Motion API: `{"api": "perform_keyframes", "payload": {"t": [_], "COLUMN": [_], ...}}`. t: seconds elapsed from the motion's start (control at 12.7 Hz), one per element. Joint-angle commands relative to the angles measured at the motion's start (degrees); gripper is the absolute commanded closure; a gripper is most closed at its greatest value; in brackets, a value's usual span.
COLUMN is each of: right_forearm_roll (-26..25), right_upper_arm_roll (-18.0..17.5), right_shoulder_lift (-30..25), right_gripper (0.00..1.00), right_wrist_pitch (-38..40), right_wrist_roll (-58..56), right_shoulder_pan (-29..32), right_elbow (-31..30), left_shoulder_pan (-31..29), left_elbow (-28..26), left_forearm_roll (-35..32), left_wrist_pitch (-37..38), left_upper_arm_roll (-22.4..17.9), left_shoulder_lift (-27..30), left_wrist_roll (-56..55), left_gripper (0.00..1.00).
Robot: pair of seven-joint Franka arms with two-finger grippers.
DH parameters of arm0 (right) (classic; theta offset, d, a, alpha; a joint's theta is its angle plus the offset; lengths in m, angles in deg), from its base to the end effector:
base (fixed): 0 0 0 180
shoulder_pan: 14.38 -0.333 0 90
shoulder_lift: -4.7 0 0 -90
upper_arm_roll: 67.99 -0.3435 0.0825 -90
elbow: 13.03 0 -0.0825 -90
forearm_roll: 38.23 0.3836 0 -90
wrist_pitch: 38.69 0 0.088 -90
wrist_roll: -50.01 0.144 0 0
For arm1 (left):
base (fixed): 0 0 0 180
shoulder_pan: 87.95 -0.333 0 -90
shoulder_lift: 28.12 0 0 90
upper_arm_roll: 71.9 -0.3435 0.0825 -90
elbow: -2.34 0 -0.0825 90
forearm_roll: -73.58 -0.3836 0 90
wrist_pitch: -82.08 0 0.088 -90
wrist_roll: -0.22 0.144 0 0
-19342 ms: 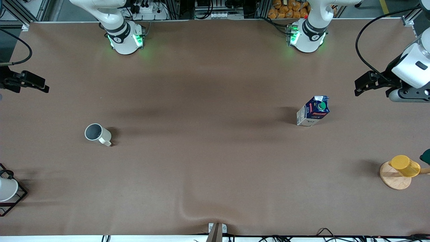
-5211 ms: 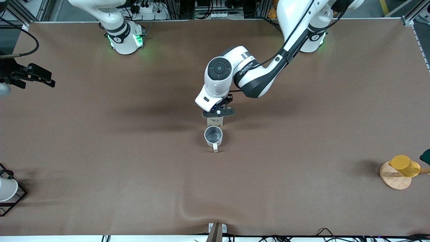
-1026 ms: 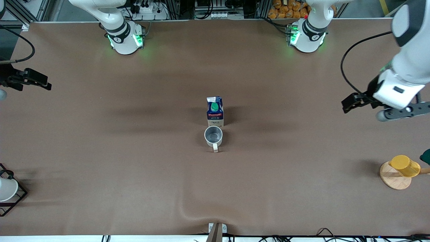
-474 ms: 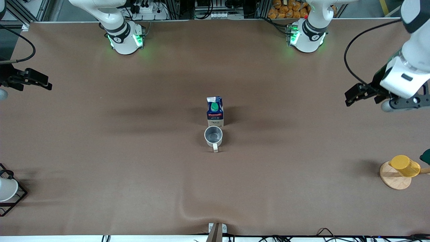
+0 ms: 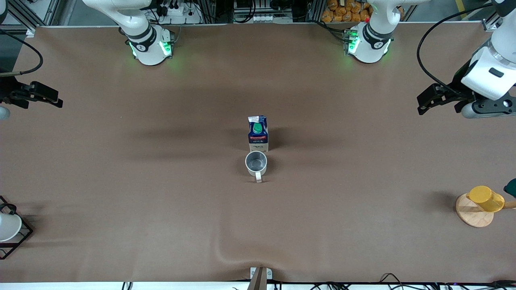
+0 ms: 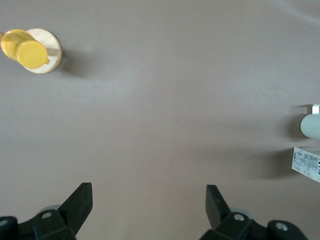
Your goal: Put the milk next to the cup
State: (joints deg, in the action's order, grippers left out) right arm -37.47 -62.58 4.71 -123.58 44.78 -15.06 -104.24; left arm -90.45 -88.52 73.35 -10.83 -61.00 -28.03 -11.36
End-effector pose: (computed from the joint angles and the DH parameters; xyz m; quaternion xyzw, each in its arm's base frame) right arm 0.5377 -0.0425 0.5980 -0.9984 -0.0046 0.0544 0.0114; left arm 0.5540 -0.0813 0.6133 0.9994 0.0277 0.0188 0.0011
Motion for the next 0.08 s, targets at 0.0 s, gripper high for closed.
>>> {"api": "perform_keyframes", "payload": {"t": [0.0], "right_forearm_roll": [-0.1], "right_upper_arm_roll": [-0.3], "right_shoulder_lift": [-0.1], "right_gripper": [0.0], "right_wrist_pitch": [0.3], "right_wrist_roll": [-0.7], "right_shoulder_pan": [0.3], "right_elbow": [-0.1], "left_shoulder_pan": [3.0], "left_elbow": [0.6], "left_forearm_roll": [2.6], "left_wrist_pitch": [1.6], "left_upper_arm_roll": [-3.5], "left_shoulder_lift": [-0.4], "left_wrist_roll": [1.2], "left_gripper": [0.0]}}
